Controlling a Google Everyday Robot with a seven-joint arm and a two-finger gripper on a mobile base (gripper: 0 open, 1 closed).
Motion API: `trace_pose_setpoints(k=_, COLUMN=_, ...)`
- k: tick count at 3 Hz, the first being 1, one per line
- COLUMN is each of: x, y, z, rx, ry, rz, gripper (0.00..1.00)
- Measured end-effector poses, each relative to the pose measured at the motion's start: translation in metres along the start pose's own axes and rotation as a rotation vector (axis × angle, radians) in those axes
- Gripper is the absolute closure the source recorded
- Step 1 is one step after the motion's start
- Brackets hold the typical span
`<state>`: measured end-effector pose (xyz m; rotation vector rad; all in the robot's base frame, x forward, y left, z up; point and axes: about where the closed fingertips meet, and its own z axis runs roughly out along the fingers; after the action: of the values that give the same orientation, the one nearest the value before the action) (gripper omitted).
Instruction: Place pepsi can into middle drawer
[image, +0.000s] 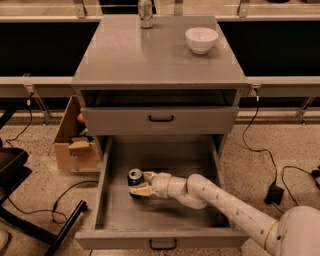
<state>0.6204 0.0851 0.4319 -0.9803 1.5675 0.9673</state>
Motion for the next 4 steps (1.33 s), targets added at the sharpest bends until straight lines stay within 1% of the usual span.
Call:
trace_pose_setpoints(k=2, x=0.0000, y=0.0000, z=0.0000, rx=0.000, ry=0.000, rz=0.000, gripper=0.05)
trace_pose_setpoints(k=3, x=0.0000, y=0.0001, z=0.0001, rx=0.000, ry=0.000, rz=0.000, gripper=0.00)
trace_pose_setpoints(k=4, x=0.0000, y=0.0001, z=0.0001, rx=0.000, ry=0.000, rz=0.000, gripper=0.00)
